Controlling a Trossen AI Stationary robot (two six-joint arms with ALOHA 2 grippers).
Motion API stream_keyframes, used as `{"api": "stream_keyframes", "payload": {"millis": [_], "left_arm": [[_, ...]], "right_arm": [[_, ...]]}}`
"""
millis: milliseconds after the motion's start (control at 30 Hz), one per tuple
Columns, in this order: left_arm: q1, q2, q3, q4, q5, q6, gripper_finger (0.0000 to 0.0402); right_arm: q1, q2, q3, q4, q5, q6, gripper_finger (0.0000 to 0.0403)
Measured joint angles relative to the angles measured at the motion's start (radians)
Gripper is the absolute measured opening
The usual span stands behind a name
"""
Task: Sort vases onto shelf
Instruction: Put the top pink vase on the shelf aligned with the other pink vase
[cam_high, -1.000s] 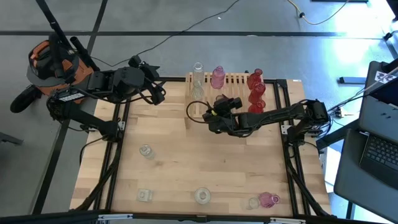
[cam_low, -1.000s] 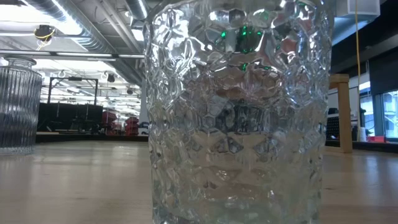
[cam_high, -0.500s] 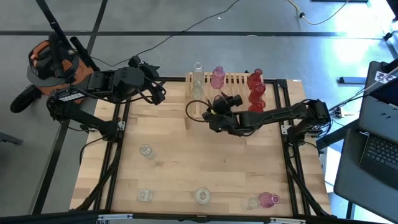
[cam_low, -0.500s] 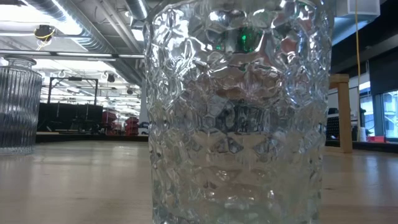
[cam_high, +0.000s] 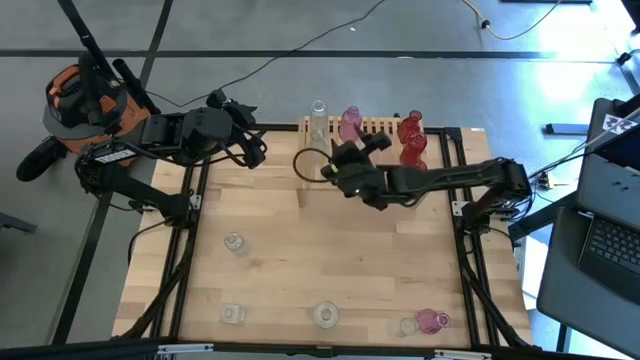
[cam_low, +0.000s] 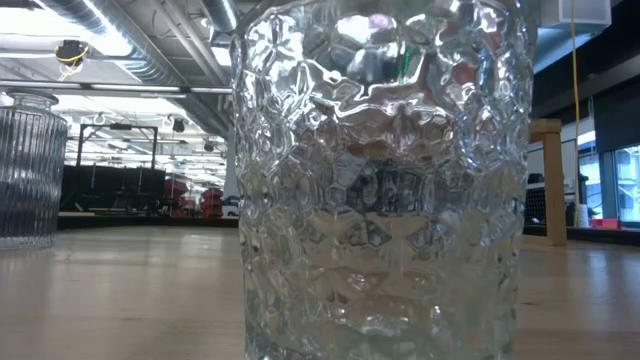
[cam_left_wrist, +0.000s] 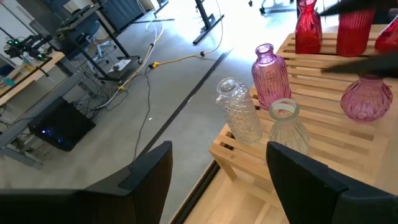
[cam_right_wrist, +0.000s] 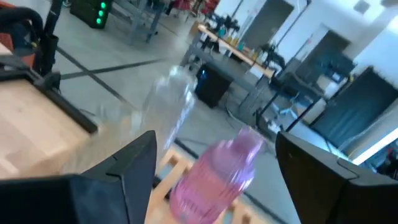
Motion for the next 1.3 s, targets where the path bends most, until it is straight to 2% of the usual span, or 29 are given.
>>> {"api": "stream_keyframes", "payload": {"millis": [167, 267, 367, 533, 700, 900, 967, 1067, 1133, 1300], "left_arm": [[0.0, 0.0, 0.0, 0.0, 0.0, -0.001, 0.025], [0.0, 0.0, 0.0, 0.0, 0.0, -0.002, 0.025], [0.0, 0.0, 0.0, 0.0, 0.0, -0.002, 0.025], [0.0, 0.004, 0.0, 0.0, 0.0, -0.001, 0.025], [0.0, 0.013, 0.0, 0.005, 0.01, 0.001, 0.025], [-0.001, 0.026, -0.001, 0.012, 0.049, 0.001, 0.025], [-0.001, 0.027, 0.0, 0.009, 0.048, 0.002, 0.025], [-0.001, 0.029, 0.0, 0.008, 0.049, 0.002, 0.025], [-0.001, 0.028, 0.0, 0.008, 0.048, 0.002, 0.025], [0.0, 0.029, 0.0, 0.008, 0.049, 0.004, 0.025]], "right_arm": [[0.046, 0.0, 0.178, -0.037, -0.081, -0.198, 0.0275], [0.097, 0.0, 0.27, -0.195, -0.09, -0.189, 0.0269], [0.145, 0.0, 0.332, -0.447, -0.12, -0.014, 0.0244], [0.214, 0.001, 0.343, -0.805, -0.248, 0.372, 0.0181], [0.282, 0.006, 0.282, -0.936, -0.252, 0.601, 0.0118], [0.301, 0.006, 0.144, -0.945, -0.297, 0.814, 0.0031], [0.299, 0.006, 0.101, -0.914, -0.3, 0.841, 0.0008], [0.282, 0.005, 0.043, -0.852, -0.305, 0.851, 0.0013], [0.263, 0.005, 0.006, -0.804, -0.347, 0.866, 0.0016], [0.23, 0.005, -0.061, -0.705, -0.37, 0.87, 0.0004]]}}
